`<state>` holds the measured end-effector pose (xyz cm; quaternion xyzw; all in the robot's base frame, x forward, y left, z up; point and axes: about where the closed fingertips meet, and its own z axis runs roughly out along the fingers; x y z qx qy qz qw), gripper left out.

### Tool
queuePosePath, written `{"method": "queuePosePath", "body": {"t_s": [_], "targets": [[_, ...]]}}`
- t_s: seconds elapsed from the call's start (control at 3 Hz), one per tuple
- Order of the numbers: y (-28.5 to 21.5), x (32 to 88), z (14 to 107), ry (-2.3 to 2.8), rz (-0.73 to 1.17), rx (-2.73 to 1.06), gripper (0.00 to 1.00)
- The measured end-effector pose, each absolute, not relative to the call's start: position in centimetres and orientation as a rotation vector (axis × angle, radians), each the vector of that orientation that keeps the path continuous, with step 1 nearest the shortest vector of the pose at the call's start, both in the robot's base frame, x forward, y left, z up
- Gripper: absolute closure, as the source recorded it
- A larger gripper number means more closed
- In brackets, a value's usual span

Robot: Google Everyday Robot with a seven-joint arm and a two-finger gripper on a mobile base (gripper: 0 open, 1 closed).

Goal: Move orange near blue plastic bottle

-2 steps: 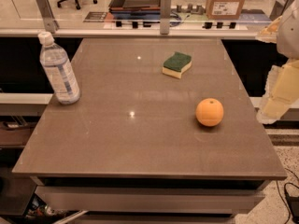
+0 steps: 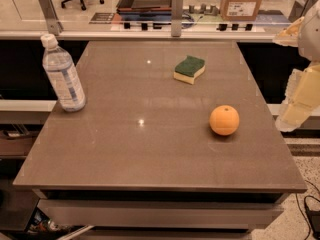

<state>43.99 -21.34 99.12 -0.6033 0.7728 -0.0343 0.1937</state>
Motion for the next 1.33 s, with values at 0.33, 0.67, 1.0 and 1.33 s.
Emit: {"method": "queuePosePath", "body": {"t_s": [0.33, 0.67, 1.0, 1.33], "targets": [[-21.6, 44.5, 97.7, 2.117, 0.037, -1.667, 0.00], [-20.9, 44.7, 96.2, 2.058, 0.183, -1.625, 0.00], [-20.1, 45.2, 94.7, 2.013, 0.274, -1.572, 0.00], [-19.6, 46.2, 93.4, 1.976, 0.316, -1.508, 0.00]]}}
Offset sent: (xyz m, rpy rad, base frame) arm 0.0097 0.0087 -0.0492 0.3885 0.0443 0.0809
